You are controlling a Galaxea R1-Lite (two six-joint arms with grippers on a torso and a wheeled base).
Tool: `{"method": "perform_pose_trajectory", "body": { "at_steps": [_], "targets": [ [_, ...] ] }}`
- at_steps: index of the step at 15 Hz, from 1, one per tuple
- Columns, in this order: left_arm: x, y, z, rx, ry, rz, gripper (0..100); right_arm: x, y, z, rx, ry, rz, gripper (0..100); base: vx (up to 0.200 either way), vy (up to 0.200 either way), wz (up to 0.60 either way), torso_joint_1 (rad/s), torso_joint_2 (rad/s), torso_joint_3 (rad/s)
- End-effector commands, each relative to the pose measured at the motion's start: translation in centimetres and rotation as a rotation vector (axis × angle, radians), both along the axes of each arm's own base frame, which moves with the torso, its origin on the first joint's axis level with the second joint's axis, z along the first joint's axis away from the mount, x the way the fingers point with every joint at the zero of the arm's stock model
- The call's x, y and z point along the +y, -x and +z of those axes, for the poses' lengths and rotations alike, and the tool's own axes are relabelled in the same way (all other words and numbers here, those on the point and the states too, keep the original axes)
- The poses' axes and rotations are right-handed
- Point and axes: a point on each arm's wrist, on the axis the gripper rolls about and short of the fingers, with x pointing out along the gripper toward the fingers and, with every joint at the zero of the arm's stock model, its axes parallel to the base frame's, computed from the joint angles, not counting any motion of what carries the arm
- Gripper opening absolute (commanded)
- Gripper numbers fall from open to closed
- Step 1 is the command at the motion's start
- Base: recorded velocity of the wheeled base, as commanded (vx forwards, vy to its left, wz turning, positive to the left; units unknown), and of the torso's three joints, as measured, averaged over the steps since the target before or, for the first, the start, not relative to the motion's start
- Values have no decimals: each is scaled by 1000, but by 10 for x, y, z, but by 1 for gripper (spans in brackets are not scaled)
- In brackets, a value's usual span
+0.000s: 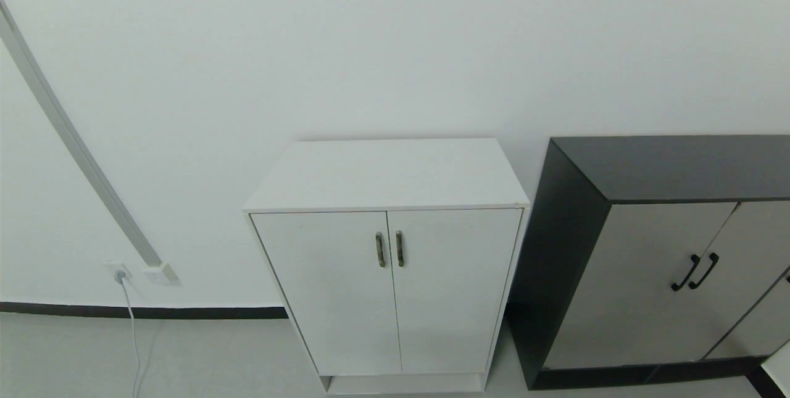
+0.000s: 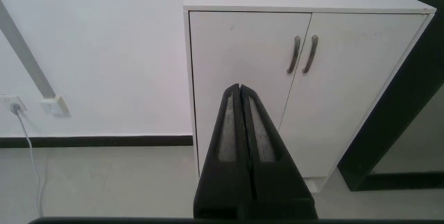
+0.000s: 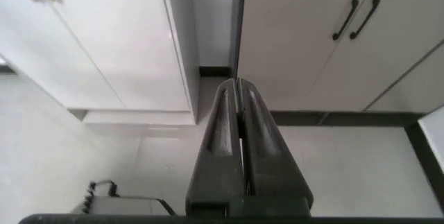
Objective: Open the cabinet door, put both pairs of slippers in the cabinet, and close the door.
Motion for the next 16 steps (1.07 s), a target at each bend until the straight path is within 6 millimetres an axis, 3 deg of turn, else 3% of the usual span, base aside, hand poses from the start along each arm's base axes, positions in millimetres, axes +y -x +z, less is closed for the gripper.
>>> {"method": "perform_pose_trajectory", "body": {
  "at_steps": [1, 12, 16],
  "targets": [
    [0, 0, 0, 1, 1, 1, 0, 0, 3, -3, -28, 0, 3, 0, 0, 0, 0, 0, 0, 0],
    [0, 0, 0, 1, 1, 1, 0, 1, 18, -4, -217, -22, -89, 0, 0, 0, 0, 0, 0, 0],
    [0, 0, 0, 1, 1, 1, 0, 0, 22, -5, -275, -58, -33, 0, 0, 0, 0, 0, 0, 0]
  ]
}}
